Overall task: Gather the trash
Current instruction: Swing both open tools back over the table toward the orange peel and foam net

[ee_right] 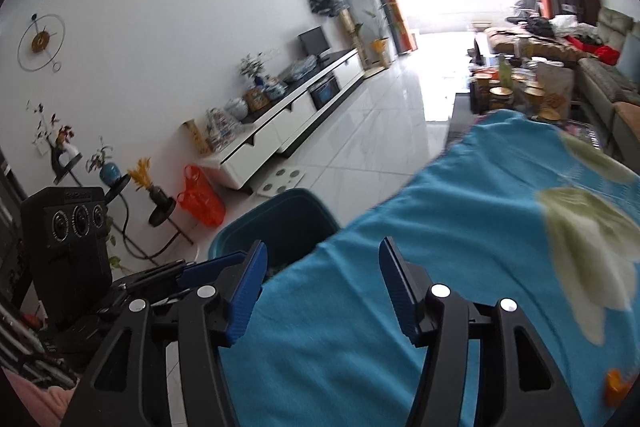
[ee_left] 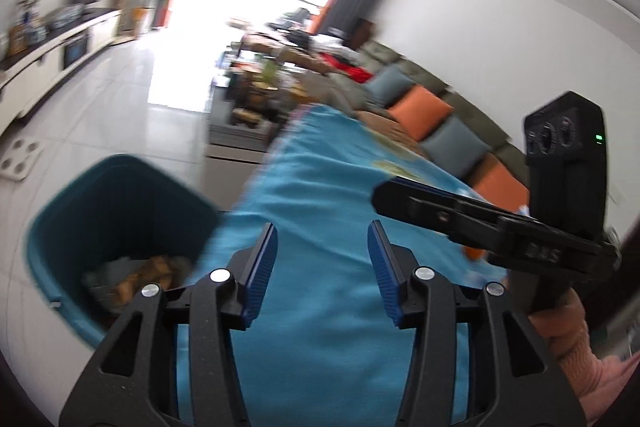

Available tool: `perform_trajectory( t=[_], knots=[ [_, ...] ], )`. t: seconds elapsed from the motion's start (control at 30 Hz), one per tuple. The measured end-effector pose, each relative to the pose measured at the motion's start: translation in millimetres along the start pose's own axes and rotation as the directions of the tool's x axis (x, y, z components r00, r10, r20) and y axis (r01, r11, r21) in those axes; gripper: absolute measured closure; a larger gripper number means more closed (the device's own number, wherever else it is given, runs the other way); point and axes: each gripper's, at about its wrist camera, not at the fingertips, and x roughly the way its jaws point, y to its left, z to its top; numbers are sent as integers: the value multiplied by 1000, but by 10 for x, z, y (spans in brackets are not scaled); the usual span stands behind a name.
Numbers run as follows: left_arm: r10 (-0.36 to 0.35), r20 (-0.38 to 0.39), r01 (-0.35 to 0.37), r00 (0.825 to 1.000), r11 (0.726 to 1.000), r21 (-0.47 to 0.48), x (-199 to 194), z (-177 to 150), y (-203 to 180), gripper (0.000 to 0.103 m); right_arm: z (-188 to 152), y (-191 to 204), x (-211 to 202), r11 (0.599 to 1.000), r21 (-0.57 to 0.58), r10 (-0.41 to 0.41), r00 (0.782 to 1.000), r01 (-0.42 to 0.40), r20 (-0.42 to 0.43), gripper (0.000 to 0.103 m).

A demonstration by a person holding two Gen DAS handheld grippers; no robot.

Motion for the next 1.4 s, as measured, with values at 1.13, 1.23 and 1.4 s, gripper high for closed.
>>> perform_trajectory(
  t=[1.13,1.23,1.4],
  knots=[
    [-120,-428,245,896,937,250,2131,-402,-2259,54,-744,-2368,-1222,796,531,-360,932,292,28,40],
    [-126,-439,253,889,936,244,2196,-379,-2269,56,-736,-2415,-1219,789,549,-351,936,276,34,40],
    [-133,-452,265,882,933,242,2268,-365,-2297,63,-716,-2493,-1207,773,581,-337,941,253,40,41]
  ],
)
